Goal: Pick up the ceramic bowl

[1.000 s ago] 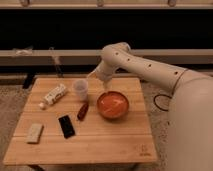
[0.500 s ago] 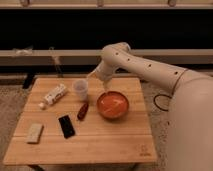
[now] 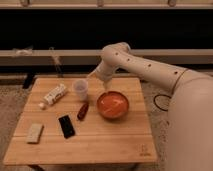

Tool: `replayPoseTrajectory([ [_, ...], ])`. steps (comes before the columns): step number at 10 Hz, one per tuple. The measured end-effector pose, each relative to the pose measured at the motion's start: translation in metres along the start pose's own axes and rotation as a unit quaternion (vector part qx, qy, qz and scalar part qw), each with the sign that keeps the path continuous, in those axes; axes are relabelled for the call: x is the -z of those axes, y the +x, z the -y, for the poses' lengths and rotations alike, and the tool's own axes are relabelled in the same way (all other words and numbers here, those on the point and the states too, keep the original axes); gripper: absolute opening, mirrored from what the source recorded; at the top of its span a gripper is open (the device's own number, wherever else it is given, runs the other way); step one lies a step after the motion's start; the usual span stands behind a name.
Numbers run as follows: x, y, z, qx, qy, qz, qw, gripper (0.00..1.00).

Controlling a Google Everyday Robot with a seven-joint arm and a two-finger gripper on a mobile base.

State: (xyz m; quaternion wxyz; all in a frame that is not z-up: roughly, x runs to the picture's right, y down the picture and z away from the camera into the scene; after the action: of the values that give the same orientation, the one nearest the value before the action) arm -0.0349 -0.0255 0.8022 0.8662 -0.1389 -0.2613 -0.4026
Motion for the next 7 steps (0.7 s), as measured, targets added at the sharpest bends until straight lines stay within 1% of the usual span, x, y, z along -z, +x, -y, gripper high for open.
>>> replayPoseTrajectory([
  [2, 0.002, 0.008, -0.026, -0.024, -0.010, -0.005, 0.9996, 0.80],
  [4, 0.005, 0.017, -0.068, -0.058, -0.022, -0.009, 0.9980, 0.80],
  [5, 0.001, 0.019, -0.083, -0.071, -0.026, -0.009, 0.9971, 0.80],
  [6, -0.004, 0.019, -0.092, -0.081, -0.027, -0.006, 0.9963, 0.80],
  [7, -0.014, 0.016, -0.101, -0.092, -0.032, 0.000, 0.9953, 0.80],
])
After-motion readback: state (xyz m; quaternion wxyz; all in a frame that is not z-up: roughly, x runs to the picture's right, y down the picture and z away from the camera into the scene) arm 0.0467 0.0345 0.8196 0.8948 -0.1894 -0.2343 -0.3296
